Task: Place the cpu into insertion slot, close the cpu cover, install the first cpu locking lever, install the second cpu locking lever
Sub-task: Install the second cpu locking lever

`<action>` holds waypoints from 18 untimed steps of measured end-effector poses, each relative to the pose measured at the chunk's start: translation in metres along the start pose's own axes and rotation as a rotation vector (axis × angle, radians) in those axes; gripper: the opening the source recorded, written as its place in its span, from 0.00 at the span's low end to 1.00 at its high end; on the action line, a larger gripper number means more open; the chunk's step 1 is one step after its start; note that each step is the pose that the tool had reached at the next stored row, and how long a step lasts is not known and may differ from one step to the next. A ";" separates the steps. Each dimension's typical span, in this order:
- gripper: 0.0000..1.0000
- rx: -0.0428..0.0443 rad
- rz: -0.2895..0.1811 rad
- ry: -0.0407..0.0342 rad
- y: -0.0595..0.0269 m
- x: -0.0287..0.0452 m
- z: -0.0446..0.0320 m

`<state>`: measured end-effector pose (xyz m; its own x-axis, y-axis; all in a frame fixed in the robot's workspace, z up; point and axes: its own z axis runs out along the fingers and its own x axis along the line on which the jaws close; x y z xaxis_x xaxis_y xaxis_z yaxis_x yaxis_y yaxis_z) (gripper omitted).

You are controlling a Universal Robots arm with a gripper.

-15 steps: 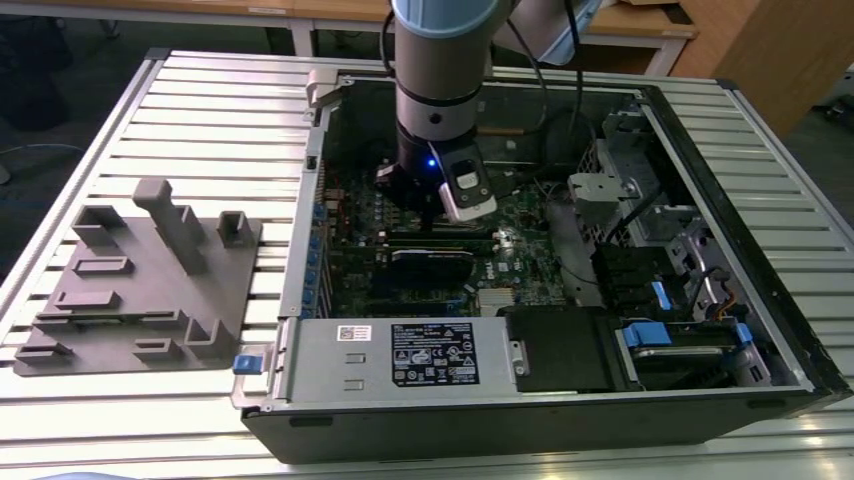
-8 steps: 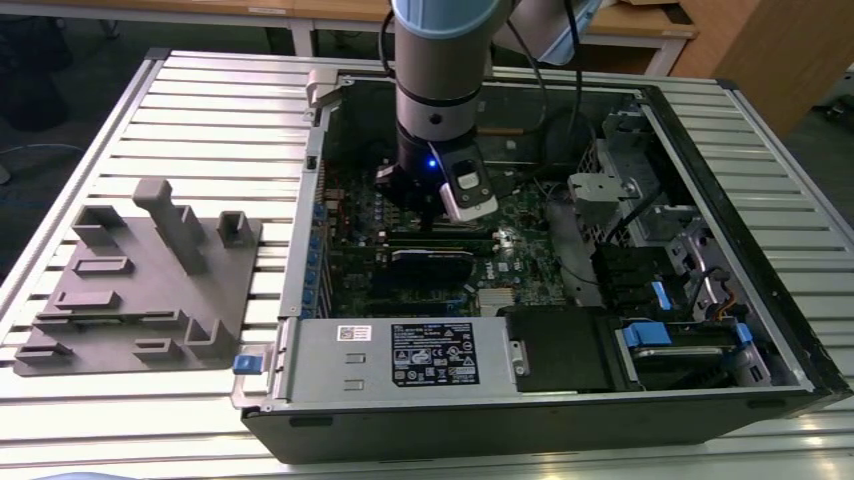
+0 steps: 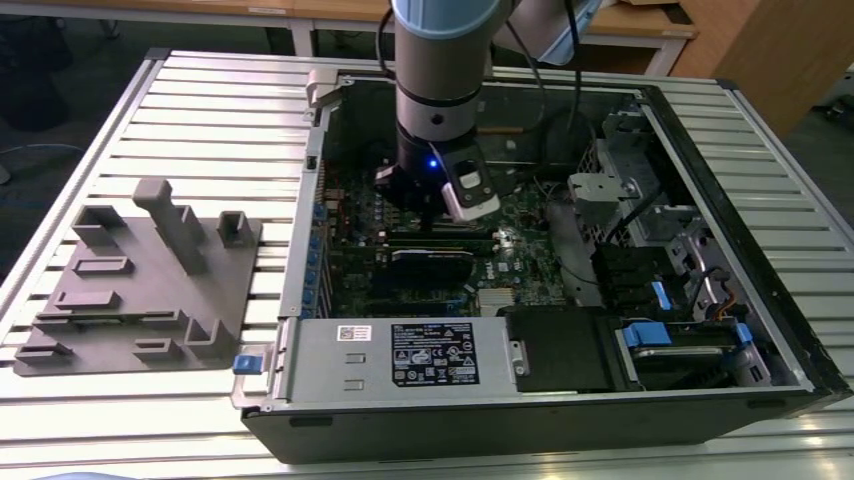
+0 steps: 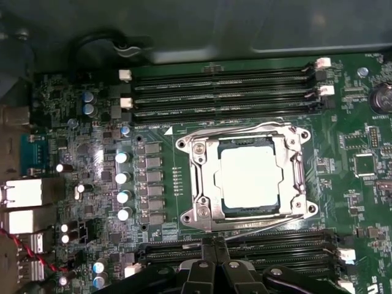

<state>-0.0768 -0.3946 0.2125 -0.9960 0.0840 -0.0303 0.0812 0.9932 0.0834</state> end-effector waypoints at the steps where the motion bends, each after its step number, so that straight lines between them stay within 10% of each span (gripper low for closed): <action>1: 0.11 -0.0001 -0.005 0.0004 0.0000 0.0001 0.0000; 18: 0.11 -0.0002 -0.008 0.0007 0.0052 0.0046 0.0014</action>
<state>-0.0809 -0.3889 0.2114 -0.9966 0.0763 -0.0303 0.0736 0.9938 0.0834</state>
